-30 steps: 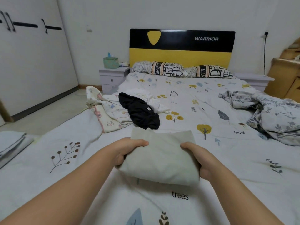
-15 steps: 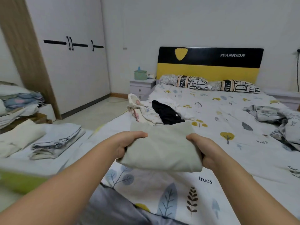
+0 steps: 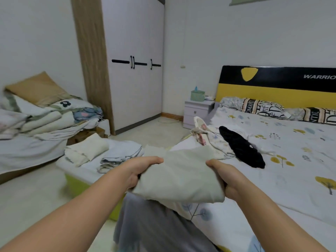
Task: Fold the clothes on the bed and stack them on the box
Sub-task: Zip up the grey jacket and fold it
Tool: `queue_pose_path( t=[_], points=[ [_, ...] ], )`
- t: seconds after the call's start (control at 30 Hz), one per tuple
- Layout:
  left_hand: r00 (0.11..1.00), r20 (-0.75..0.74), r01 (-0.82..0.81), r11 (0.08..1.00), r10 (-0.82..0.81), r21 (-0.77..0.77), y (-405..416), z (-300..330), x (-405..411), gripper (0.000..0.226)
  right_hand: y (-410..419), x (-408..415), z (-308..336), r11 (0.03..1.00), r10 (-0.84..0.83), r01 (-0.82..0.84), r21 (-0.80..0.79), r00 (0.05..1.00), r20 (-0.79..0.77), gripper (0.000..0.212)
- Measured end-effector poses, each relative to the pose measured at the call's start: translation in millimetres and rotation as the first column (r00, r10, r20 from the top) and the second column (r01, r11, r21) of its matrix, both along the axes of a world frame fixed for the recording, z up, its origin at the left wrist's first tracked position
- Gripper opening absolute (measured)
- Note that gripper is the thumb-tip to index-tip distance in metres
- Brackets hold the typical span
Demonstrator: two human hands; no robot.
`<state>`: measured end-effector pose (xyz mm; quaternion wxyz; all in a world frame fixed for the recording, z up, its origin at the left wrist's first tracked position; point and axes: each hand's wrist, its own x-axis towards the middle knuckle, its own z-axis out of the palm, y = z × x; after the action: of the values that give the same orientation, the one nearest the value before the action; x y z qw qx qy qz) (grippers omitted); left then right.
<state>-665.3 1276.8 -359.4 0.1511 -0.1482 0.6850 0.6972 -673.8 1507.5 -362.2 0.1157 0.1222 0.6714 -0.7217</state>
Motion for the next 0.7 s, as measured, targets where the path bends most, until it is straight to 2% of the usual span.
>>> queue_pose_path(
  t=[0.23, 0.37, 0.57, 0.7],
  points=[
    [0.985, -0.022, -0.172, 0.985, 0.172, -0.006, -101, -6, 0, 0.035, -100, -20, -9, 0.992, 0.1, -0.097, -0.076, 0.994, 0.037, 0.022],
    [0.966, -0.035, -0.254, 0.967, 0.255, 0.017, -142, -21, -11, 0.03, -141, -44, -20, 0.981, 0.178, -0.173, -0.084, 0.982, 0.063, 0.026],
    [0.902, 0.015, -0.428, 0.891, 0.431, 0.15, -173, -52, -45, 0.013, -174, -101, -38, 0.946, 0.296, -0.281, -0.162, 0.952, 0.076, 0.019],
    [0.846, 0.001, -0.519, 0.825, 0.532, 0.225, -188, -68, -82, 0.018, -200, -155, -48, 0.927, 0.356, -0.341, -0.158, 0.931, 0.079, 0.013]
  ],
)
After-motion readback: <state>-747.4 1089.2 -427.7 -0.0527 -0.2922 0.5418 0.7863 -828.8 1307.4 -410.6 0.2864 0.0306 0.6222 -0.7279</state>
